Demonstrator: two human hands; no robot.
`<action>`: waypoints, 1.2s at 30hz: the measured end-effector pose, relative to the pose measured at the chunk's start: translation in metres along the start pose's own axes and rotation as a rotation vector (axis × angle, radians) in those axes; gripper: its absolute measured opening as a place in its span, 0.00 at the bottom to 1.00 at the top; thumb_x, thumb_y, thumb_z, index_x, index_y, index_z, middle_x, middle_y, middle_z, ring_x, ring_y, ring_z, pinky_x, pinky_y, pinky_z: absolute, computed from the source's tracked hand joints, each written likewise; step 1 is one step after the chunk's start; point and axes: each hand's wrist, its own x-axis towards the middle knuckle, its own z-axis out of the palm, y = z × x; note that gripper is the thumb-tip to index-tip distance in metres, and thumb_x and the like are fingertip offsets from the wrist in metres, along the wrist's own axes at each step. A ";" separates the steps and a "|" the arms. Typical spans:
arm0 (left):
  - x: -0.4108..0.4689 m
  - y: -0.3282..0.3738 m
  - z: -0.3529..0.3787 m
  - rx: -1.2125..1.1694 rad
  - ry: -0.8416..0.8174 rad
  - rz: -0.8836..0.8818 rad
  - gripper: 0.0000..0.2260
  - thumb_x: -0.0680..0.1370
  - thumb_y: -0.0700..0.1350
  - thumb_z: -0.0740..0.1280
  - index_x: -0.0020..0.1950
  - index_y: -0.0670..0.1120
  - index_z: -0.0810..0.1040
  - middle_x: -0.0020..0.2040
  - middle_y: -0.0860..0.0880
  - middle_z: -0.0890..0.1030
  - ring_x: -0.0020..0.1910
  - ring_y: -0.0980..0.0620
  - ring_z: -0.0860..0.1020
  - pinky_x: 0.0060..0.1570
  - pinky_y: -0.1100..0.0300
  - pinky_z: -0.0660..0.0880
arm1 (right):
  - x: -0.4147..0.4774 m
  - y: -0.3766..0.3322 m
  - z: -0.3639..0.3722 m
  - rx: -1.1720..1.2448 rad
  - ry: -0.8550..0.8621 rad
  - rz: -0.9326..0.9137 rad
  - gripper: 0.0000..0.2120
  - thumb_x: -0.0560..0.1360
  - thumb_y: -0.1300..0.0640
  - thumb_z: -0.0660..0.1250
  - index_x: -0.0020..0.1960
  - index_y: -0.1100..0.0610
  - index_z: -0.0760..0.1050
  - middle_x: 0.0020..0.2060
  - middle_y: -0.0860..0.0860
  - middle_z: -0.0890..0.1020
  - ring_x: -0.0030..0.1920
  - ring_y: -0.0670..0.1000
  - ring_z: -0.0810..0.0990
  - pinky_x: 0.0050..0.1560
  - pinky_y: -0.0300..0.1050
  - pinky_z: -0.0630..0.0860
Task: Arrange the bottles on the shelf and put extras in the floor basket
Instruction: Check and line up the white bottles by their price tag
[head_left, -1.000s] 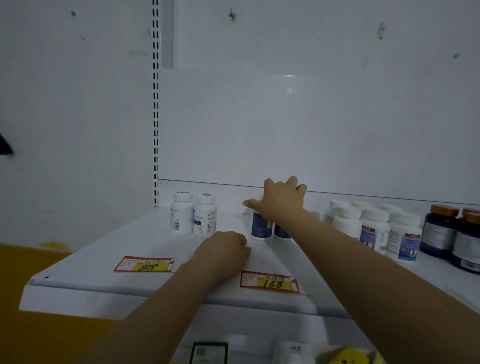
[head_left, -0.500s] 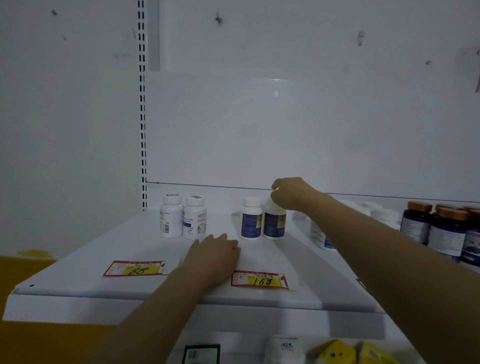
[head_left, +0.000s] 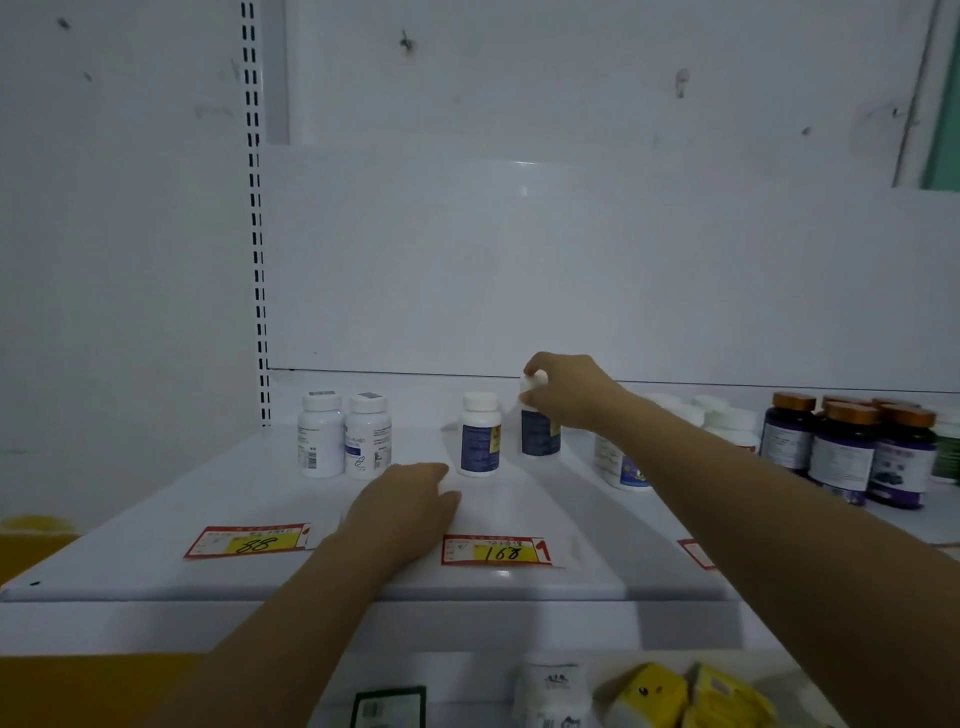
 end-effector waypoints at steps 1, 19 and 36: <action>-0.002 0.002 -0.003 -0.033 0.033 -0.003 0.21 0.81 0.53 0.56 0.73 0.49 0.64 0.72 0.48 0.68 0.69 0.49 0.67 0.66 0.56 0.64 | -0.003 -0.001 -0.007 0.015 0.010 -0.012 0.19 0.78 0.55 0.62 0.69 0.55 0.68 0.63 0.57 0.73 0.57 0.55 0.74 0.49 0.41 0.69; -0.014 0.084 -0.039 -0.910 0.276 0.042 0.22 0.71 0.48 0.74 0.55 0.49 0.63 0.51 0.52 0.70 0.47 0.54 0.72 0.43 0.63 0.69 | -0.053 -0.028 -0.058 0.432 0.079 -0.066 0.27 0.71 0.42 0.71 0.59 0.62 0.75 0.54 0.57 0.80 0.52 0.55 0.81 0.50 0.47 0.81; -0.024 0.088 -0.033 -1.080 0.126 0.085 0.28 0.72 0.46 0.73 0.68 0.49 0.65 0.58 0.52 0.73 0.55 0.48 0.76 0.55 0.56 0.75 | -0.058 -0.010 -0.058 0.700 0.035 -0.140 0.29 0.73 0.51 0.72 0.71 0.49 0.66 0.57 0.52 0.77 0.53 0.52 0.79 0.57 0.47 0.77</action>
